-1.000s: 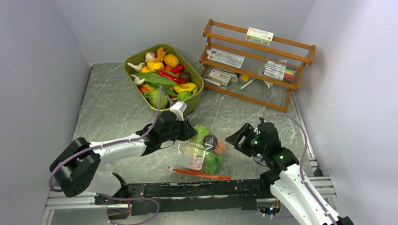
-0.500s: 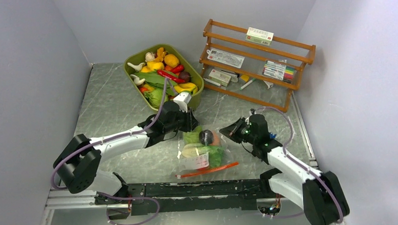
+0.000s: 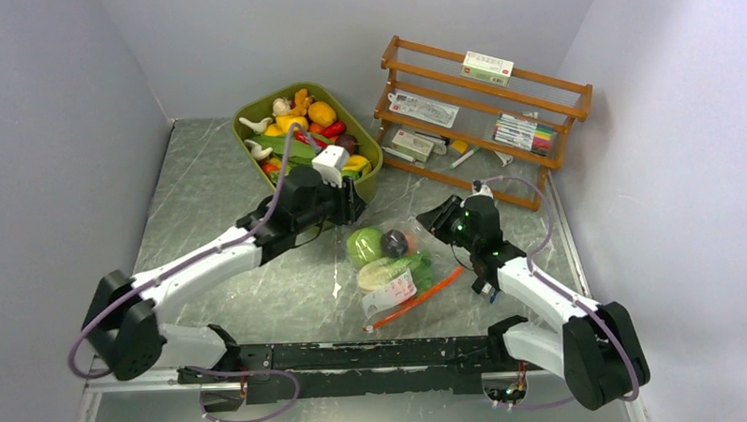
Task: Place the food in the zip-top bag and seal the zipper
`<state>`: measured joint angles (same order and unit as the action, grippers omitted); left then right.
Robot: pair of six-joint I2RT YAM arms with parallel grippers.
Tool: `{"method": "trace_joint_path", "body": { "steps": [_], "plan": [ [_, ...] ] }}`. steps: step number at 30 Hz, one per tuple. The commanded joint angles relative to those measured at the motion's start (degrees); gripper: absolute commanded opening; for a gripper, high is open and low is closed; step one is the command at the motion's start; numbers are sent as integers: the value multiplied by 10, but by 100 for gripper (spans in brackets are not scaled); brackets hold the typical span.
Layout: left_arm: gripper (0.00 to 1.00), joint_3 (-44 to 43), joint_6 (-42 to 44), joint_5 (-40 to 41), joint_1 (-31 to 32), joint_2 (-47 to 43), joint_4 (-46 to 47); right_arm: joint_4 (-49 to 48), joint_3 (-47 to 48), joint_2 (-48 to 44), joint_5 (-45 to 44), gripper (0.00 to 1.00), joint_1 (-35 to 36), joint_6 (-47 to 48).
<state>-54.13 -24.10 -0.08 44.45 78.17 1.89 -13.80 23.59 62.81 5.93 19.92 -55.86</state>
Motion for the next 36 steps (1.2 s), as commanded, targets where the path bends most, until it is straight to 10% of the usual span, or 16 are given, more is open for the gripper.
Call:
{"method": "trace_joint_path", "body": {
  "steps": [1, 7, 10, 12, 36],
  "plan": [
    [43, -6, 25, 36, -1, -91, -72, 132, 74, -54, -64, 36, -3, 107],
    [66, -2, 21, 88, -1, -235, -167, 339, 209, -134, -134, 69, -2, 238],
    [100, -25, 21, 108, -1, -301, -218, 415, 274, -154, -153, 85, -3, 276],
    [99, -47, 22, 125, -1, -331, -251, 452, 306, -163, -148, 99, -2, 293],
    [99, -20, -48, 127, -1, -460, -380, 517, 333, -256, -87, 100, -3, 222]
  ]
}}
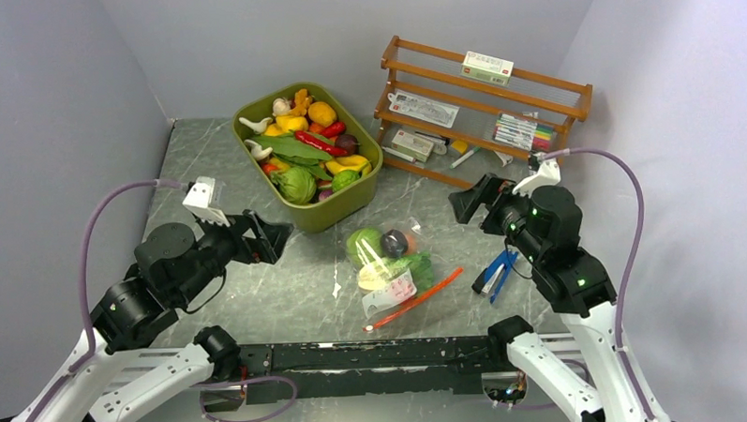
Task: Place the food in the zip-top bag and seal the zipper
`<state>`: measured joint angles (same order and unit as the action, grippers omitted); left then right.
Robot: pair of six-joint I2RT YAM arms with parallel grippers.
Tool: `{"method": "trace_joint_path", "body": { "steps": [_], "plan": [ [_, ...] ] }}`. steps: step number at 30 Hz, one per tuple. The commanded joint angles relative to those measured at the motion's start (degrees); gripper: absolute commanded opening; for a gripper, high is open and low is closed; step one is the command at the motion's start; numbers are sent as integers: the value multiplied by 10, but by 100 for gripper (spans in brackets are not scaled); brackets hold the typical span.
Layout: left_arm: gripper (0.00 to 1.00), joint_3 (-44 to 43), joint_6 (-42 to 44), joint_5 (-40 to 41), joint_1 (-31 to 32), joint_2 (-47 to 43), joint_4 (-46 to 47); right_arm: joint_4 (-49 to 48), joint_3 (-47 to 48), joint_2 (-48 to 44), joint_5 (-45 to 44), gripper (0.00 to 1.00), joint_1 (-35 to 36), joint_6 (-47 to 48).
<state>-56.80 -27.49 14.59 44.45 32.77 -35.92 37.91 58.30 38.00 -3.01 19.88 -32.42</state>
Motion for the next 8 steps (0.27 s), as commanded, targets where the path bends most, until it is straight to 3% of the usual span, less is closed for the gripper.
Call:
{"method": "trace_joint_path", "body": {
  "steps": [1, 8],
  "plan": [
    [99, 6, -15, -21, -1, -6, -3, -2, -21, -9, 1, 100, -2, -13],
    [99, -3, -11, -21, -1, -4, -5, -8, -24, -14, -2, 100, -2, -15]
  ]
}}
